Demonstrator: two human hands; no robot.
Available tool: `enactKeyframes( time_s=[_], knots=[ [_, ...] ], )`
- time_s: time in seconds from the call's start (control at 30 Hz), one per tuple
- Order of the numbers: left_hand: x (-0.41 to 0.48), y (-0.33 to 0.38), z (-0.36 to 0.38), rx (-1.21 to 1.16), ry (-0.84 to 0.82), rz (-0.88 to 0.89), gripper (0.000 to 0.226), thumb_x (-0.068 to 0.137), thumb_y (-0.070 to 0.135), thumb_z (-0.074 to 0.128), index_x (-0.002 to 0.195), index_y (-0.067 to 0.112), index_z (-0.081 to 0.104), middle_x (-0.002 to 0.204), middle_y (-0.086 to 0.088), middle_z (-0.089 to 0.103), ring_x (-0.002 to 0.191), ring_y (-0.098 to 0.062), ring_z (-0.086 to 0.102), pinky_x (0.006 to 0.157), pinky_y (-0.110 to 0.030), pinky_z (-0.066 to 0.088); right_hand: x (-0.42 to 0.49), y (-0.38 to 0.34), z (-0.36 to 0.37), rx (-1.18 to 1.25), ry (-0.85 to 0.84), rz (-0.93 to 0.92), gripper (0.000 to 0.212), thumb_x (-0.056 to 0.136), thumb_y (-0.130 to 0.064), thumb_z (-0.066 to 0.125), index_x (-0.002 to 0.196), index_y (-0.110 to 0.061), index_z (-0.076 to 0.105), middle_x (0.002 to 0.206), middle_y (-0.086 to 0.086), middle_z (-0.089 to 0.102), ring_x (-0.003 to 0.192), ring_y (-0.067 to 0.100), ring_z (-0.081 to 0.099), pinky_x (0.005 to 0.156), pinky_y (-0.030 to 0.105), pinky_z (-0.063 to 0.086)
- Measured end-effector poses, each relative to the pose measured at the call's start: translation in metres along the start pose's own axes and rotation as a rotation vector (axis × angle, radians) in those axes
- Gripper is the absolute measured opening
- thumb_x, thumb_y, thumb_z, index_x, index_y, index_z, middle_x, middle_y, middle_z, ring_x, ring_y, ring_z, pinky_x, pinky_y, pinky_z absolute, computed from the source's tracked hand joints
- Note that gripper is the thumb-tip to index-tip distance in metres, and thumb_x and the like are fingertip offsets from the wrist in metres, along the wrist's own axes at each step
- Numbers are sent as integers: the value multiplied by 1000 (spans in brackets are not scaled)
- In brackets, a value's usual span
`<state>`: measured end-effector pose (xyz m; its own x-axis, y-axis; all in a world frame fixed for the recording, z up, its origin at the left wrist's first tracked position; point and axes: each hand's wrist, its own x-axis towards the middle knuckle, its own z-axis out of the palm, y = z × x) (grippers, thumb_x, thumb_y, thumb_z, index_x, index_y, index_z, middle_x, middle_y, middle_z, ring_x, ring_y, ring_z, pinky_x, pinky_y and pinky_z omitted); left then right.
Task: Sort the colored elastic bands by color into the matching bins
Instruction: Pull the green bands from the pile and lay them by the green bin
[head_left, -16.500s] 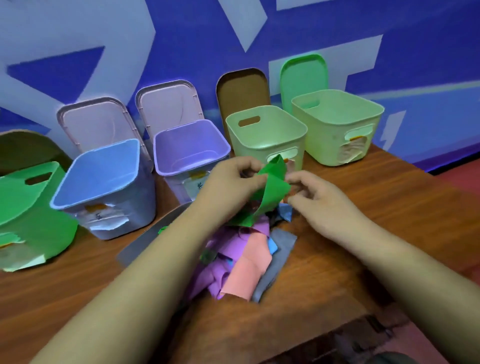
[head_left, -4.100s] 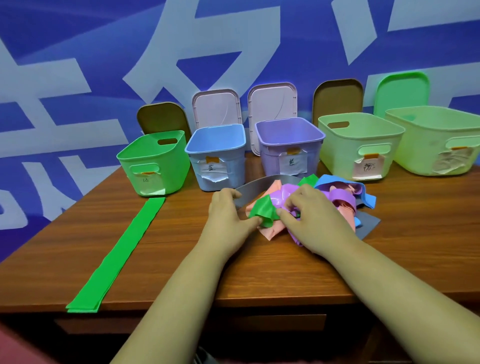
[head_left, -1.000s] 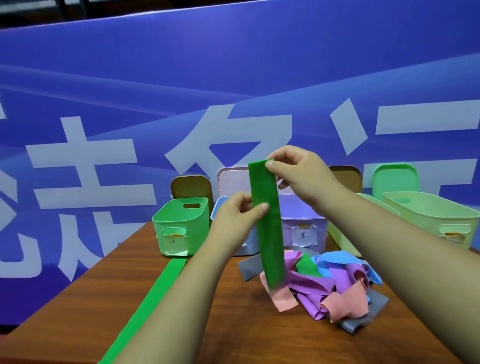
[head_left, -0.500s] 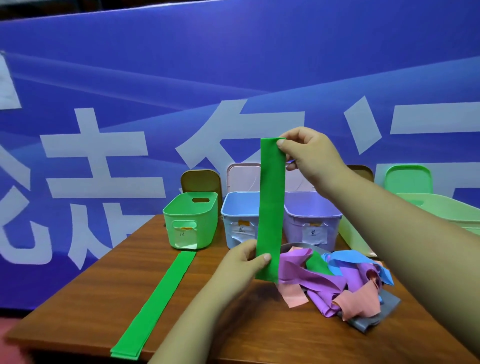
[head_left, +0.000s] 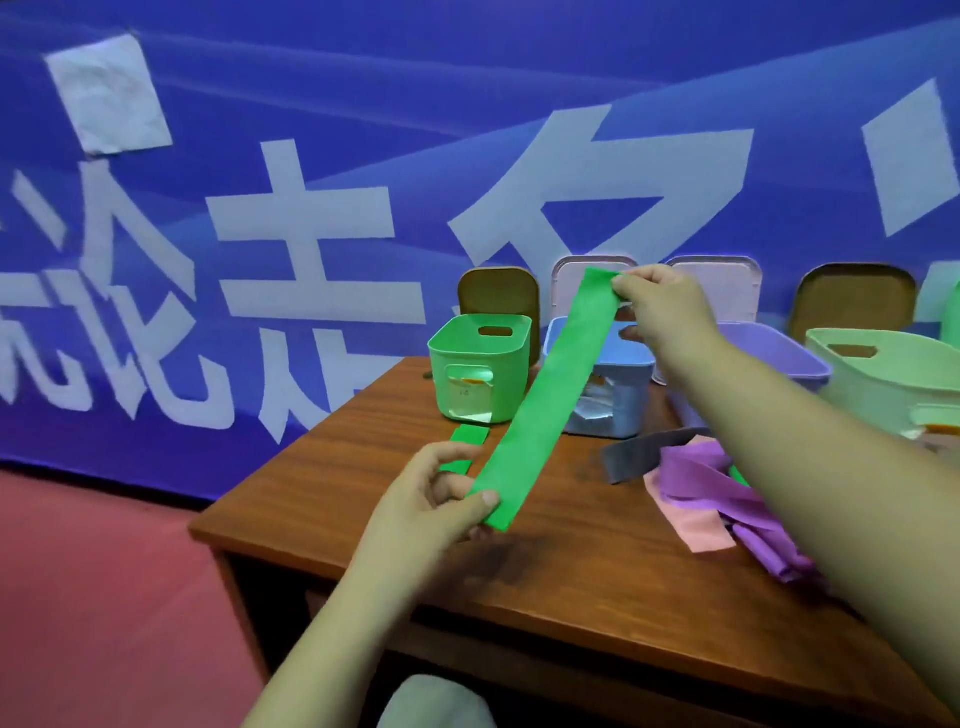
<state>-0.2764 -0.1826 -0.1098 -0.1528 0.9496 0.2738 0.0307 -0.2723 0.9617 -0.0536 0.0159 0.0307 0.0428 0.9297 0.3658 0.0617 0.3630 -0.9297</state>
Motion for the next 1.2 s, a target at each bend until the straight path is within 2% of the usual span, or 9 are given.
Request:
enactKeyframes(
  time_s=[0.07, 0.17, 0.27, 0.4, 0.57, 0.7, 0.93, 1.1, 1.2],
  knots=[
    [-11, 3, -18, 4, 66, 1, 28, 91, -3, 76, 113, 9, 64, 78, -9, 63, 67, -29, 65, 63, -28, 56, -3, 15, 23, 17, -20, 30, 8, 93, -18, 63, 87, -21, 68, 90, 5, 74, 80, 20, 71, 66, 32, 56],
    [-27, 5, -41, 93, 53, -11, 9, 91, 0, 76, 95, 4, 69, 81, -13, 65, 64, -25, 67, 61, -24, 54, -8, 41, 56, 28, -42, 84, 7, 90, -22, 66, 91, -20, 73, 92, 6, 78, 83, 25, 73, 70, 37, 61],
    [-40, 5, -60, 137, 29, -43, 7, 90, 2, 78, 90, 1, 71, 75, -14, 68, 64, -22, 65, 63, -24, 54, -12, 63, 89, -6, -48, 108, 13, 87, -27, 67, 94, -19, 76, 93, 4, 79, 80, 20, 73, 74, 35, 62],
    [-51, 1, -84, 186, 50, -93, 7, 88, 4, 81, 86, 7, 74, 74, -14, 72, 66, -19, 67, 67, -27, 54, -20, 86, 125, -58, -52, 122, 14, 94, -19, 66, 101, -12, 75, 89, 4, 72, 69, 15, 63, 52, 21, 48],
    [-57, -9, -102, 210, 76, -145, 8, 88, 4, 81, 83, 9, 76, 75, -17, 74, 69, -19, 69, 69, -28, 58, -28, 117, 162, -58, -79, 199, 5, 91, -20, 67, 87, -20, 70, 94, 5, 75, 88, 25, 71, 75, 38, 58],
    [-54, -17, -108, 216, 109, -204, 9, 90, 8, 80, 83, 13, 77, 73, -15, 73, 68, -18, 68, 66, -30, 57, -24, 143, 176, -151, -72, 202, 16, 77, -31, 67, 81, -17, 74, 87, 2, 77, 90, 28, 73, 86, 47, 61],
    [-47, -24, -109, 342, 135, -241, 7, 91, 21, 81, 86, 18, 76, 60, 2, 61, 53, -9, 55, 54, -19, 42, -29, 165, 183, -385, -46, 170, 8, 90, -29, 68, 93, -26, 75, 101, -5, 74, 100, 21, 67, 85, 32, 51],
    [-45, -27, -111, 452, 147, -195, 8, 89, 30, 83, 85, 25, 79, 75, -4, 69, 67, -4, 56, 64, -19, 41, -29, 175, 188, -522, -72, 131, 10, 89, -31, 65, 89, -27, 74, 108, -5, 76, 107, 24, 67, 89, 33, 51],
    [-47, -27, -111, 482, 147, -187, 5, 88, 32, 83, 87, 29, 79, 87, -1, 76, 83, -15, 70, 73, -27, 49, -27, 177, 187, -583, -76, 116, 9, 91, -30, 63, 89, -27, 72, 109, -2, 76, 108, 26, 67, 89, 34, 51]
  ],
)
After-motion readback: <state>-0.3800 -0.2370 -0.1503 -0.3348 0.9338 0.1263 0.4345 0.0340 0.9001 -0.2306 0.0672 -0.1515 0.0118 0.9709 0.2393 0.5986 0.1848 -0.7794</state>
